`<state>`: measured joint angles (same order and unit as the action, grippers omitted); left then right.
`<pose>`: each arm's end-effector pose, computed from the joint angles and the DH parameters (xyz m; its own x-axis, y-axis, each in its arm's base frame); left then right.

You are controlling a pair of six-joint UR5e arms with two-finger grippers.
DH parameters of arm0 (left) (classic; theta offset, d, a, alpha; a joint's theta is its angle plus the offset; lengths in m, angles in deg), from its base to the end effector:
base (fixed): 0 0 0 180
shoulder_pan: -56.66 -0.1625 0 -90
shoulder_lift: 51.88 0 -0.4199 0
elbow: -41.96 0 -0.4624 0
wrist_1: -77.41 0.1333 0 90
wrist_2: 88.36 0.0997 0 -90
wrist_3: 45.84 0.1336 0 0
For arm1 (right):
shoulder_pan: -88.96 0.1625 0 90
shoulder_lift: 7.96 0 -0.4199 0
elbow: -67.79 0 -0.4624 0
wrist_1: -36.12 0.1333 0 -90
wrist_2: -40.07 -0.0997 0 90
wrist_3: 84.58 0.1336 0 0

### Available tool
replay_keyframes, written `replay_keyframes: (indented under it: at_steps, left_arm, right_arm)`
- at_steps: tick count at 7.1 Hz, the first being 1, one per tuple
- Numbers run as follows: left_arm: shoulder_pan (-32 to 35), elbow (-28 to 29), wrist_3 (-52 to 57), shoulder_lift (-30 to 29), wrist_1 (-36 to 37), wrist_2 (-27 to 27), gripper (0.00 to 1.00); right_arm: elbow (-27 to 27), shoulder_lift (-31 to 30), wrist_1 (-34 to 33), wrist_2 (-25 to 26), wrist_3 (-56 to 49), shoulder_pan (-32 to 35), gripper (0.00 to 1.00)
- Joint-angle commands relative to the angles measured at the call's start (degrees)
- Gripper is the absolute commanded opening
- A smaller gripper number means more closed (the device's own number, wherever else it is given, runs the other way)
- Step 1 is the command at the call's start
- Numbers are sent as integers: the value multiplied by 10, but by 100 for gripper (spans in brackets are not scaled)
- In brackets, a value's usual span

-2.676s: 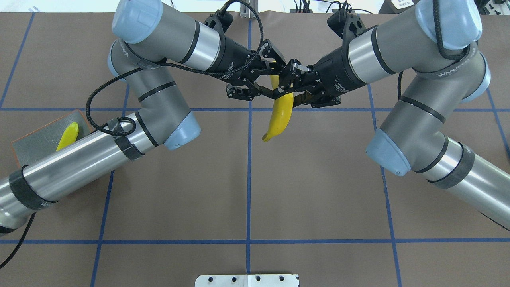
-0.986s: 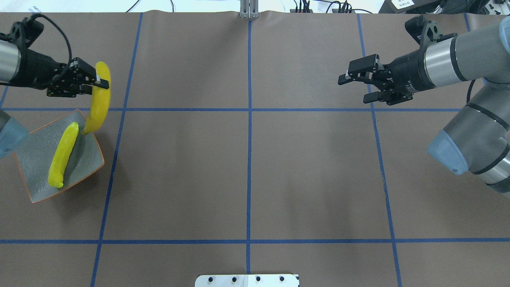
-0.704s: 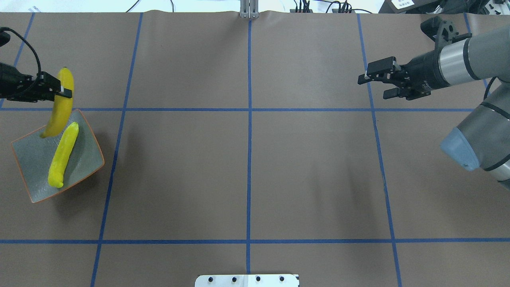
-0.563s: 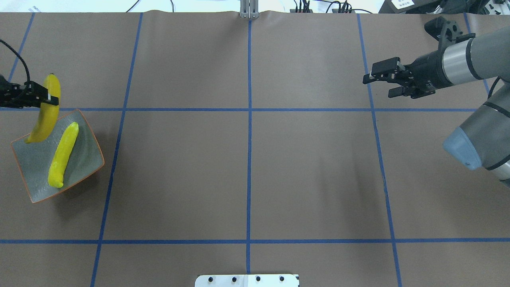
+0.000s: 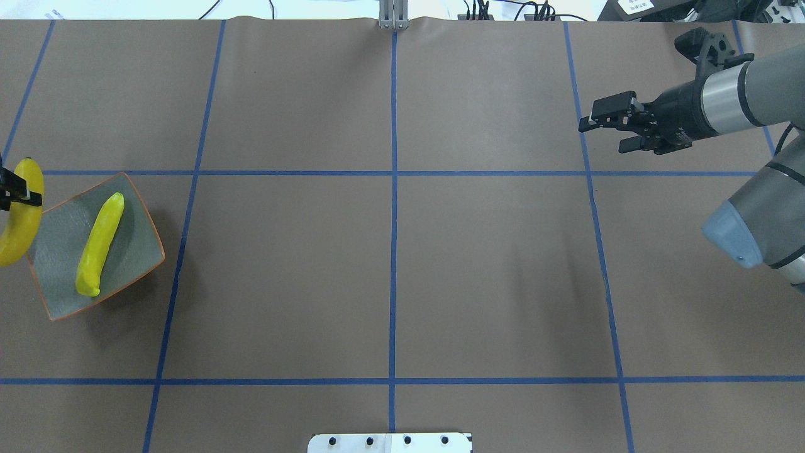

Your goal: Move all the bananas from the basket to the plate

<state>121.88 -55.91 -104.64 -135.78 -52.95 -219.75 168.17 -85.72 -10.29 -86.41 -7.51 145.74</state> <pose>0.1934 -0.5261 0.5732 0.5224 -0.2045 -0.8278 0.2626 0.9622 -0.0719 -0.3134 -0.5769 0.3471 0.2992 0.1285 0.9455 -0.3157 0.9484 -0.0290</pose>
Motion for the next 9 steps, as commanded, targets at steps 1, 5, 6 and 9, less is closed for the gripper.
replay_keyframes:
  at_steps: [1,5,6,9]
  left_arm:
    - [-27,-21,0,4,53,39,0]
    - [-51,-23,0,-1,54,41,0]
    - [-53,-23,0,-3,54,41,7]
    - [-67,-24,3,-10,54,60,100]
  right_arm:
    - [-1,-2,0,0,-1,0,100]
    - [-3,-3,1,-1,1,1,100]
    - [-3,-3,1,-1,1,1,100]
    - [3,-4,2,-3,5,1,100]
